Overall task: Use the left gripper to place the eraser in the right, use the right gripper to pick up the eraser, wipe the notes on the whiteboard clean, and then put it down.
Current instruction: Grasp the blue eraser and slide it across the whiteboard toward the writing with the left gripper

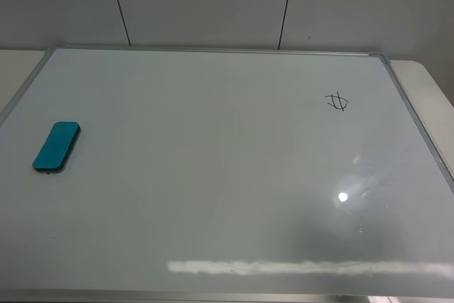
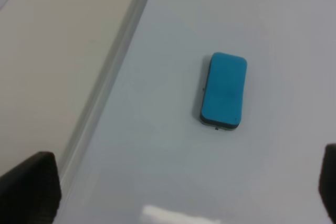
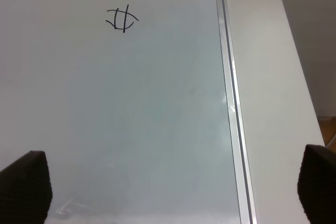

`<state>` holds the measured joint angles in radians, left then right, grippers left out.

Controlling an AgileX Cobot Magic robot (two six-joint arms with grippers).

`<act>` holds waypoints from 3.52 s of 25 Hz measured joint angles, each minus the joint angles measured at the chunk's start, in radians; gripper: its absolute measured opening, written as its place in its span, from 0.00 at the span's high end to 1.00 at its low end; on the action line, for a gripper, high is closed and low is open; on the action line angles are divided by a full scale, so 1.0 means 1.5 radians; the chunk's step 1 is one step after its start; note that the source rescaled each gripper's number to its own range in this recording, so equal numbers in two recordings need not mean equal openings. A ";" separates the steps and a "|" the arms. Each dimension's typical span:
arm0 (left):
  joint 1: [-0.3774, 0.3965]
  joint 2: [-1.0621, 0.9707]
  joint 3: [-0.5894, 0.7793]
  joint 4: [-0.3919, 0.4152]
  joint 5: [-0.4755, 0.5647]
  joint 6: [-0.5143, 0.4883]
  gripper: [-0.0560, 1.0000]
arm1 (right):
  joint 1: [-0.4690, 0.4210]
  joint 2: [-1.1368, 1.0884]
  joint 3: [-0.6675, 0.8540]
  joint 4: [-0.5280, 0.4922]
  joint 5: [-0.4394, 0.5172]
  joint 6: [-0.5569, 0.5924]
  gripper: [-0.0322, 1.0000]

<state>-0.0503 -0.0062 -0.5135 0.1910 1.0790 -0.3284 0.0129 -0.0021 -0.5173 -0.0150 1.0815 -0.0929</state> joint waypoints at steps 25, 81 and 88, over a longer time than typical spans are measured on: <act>0.000 0.000 0.000 0.000 0.000 0.000 0.00 | 0.000 0.000 0.000 0.000 0.000 0.000 0.13; 0.000 0.692 -0.220 -0.021 -0.076 0.175 0.07 | 0.000 0.000 0.000 0.000 0.000 0.000 0.13; 0.000 0.829 -0.220 -0.023 -0.173 0.193 0.77 | 0.000 0.000 0.000 0.000 0.000 0.000 0.13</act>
<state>-0.0503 1.2368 -0.8438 0.1571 0.8201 -0.0392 0.0129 -0.0021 -0.5173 -0.0150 1.0815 -0.0929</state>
